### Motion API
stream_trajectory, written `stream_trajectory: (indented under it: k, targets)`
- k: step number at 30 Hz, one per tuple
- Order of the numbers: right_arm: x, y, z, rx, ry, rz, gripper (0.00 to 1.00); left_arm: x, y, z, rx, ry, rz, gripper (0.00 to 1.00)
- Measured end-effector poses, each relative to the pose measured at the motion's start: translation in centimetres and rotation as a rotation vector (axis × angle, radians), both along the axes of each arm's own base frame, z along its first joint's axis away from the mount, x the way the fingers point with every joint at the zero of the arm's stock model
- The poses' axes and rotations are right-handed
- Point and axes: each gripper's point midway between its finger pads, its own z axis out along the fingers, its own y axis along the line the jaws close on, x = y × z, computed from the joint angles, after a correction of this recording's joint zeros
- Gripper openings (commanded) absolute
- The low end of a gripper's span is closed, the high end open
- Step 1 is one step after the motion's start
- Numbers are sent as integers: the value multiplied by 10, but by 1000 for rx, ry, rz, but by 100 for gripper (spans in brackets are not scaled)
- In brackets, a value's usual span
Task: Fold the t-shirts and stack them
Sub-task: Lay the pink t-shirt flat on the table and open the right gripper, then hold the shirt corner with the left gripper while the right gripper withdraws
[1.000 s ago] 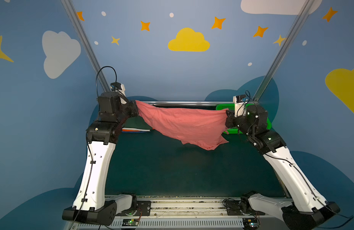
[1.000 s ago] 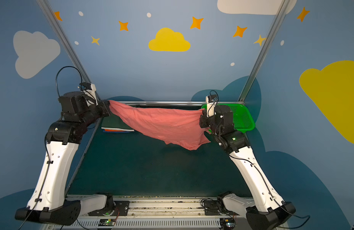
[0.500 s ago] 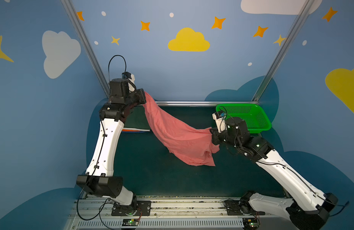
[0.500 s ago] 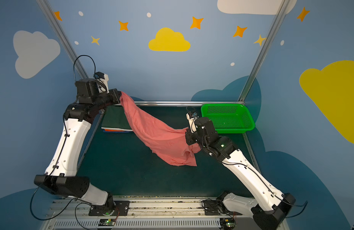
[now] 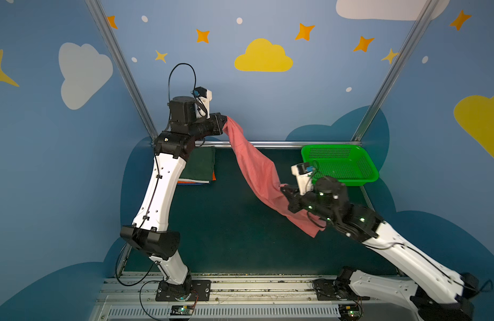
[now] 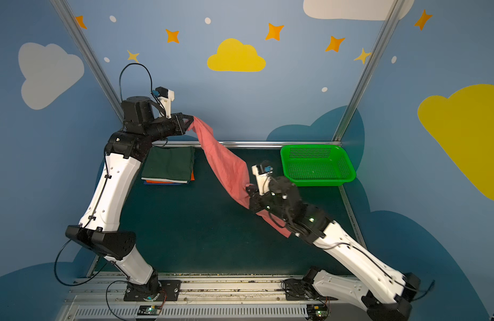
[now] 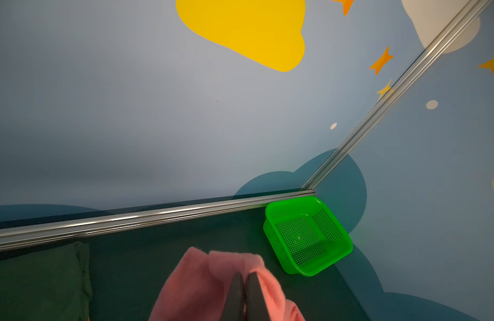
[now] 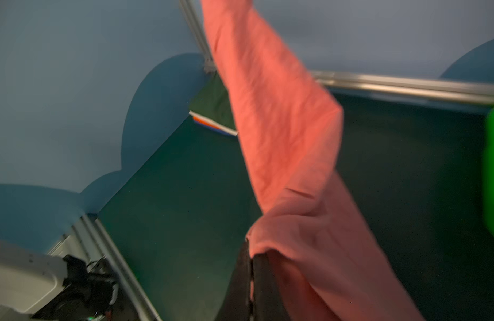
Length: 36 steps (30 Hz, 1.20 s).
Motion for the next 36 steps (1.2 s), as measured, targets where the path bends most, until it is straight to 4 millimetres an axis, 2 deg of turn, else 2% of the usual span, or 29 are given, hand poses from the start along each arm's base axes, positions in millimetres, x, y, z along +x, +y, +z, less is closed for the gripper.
stream_trajectory:
  k: [1, 3, 5, 6, 7, 9, 10, 12, 15, 18, 21, 24, 26, 32, 36]
  targets:
    - [-5, 25, -24, -26, 59, 55, 0, 1, -1, -10, 9, 19, -5, 5]
    - [-21, 69, -70, -85, 166, 164, 15, 1, -1, -32, 30, 60, -11, 5]
    - [-37, 100, -109, -146, 264, 250, 25, 0, 0, -59, 57, 107, -12, 5]
    - [-43, 113, -126, -178, 303, 281, 36, 0, 1, -74, 74, 133, -12, 5]
    - [-50, 123, -137, -198, 337, 313, 44, -1, 2, -88, 91, 158, -11, 5]
    - [-54, 132, -146, -216, 358, 340, 58, -3, 4, -112, 122, 197, -11, 5]
    - [-54, 130, -146, -224, 355, 343, 65, -4, 5, -124, 139, 215, -12, 5]
    - [-47, 125, -136, -208, 331, 325, 69, -5, 6, -140, 160, 239, -14, 5]
    - [-26, 104, -107, -165, 257, 255, 70, -5, 7, -158, 180, 262, -18, 5]
    - [9, 66, -79, -109, 188, 129, 66, -3, 7, -165, 183, 260, -19, 5]
    - [57, 24, -71, -70, 171, -14, 61, -3, 7, -168, 181, 254, -20, 5]
    - [103, -8, -90, -73, 216, -118, 60, -7, 7, -171, 179, 251, -22, 5]
    - [128, -17, -111, -89, 274, -148, 60, -12, 7, -171, 177, 247, -23, 5]
    - [197, -13, -179, -108, 476, -127, 58, -34, 11, -166, 170, 231, -21, 5]
    - [224, -15, -217, -109, 573, -133, 58, -47, 11, -155, 160, 207, -22, 5]
